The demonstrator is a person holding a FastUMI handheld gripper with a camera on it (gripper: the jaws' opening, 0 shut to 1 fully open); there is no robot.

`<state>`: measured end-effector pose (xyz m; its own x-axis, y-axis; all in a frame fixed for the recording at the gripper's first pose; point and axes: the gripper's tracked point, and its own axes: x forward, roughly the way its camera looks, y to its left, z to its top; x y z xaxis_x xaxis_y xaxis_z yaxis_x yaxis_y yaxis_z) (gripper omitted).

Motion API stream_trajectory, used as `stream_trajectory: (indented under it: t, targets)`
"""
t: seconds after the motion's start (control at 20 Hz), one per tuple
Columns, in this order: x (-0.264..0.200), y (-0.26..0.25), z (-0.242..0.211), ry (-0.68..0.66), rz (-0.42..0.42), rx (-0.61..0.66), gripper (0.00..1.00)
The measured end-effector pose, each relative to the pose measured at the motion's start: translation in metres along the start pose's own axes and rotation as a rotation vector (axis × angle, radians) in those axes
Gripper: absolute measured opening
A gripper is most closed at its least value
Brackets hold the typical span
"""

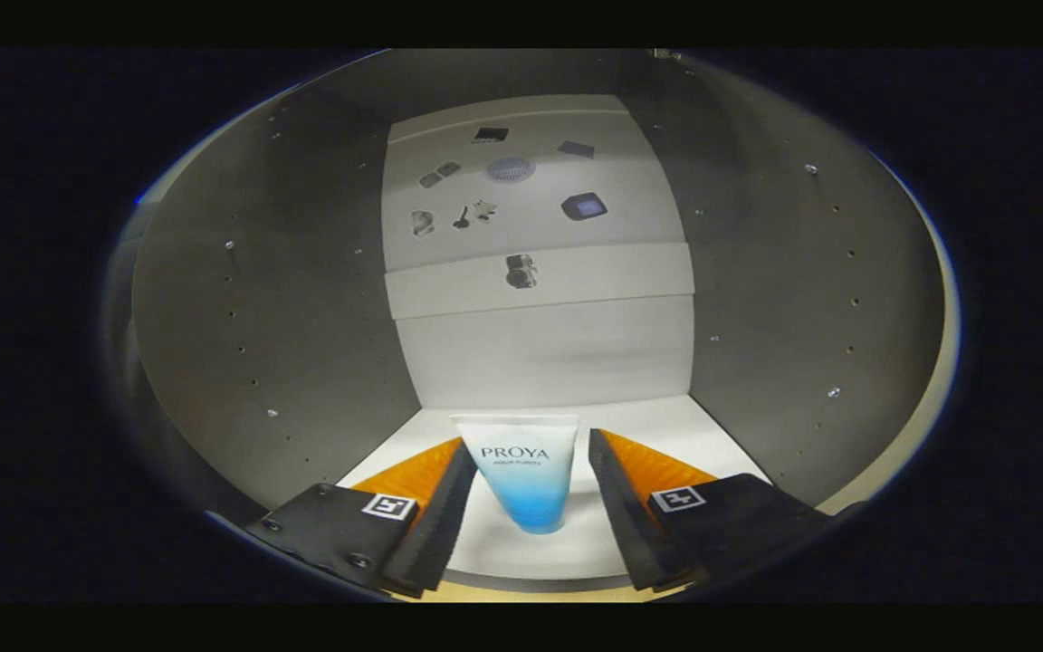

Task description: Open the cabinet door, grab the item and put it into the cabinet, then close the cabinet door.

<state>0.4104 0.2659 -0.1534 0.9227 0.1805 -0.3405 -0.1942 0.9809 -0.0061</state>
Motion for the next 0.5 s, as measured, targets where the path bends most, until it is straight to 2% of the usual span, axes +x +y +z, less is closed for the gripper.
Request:
stream_trajectory:
  t: [0.25, 0.5]
  targets:
    - [-0.028, 0.001, 0.019, -0.044, -0.011, -0.009, 0.97]
    - [-0.103, 0.032, 0.052, -0.146, 0.045, -0.021, 0.98]
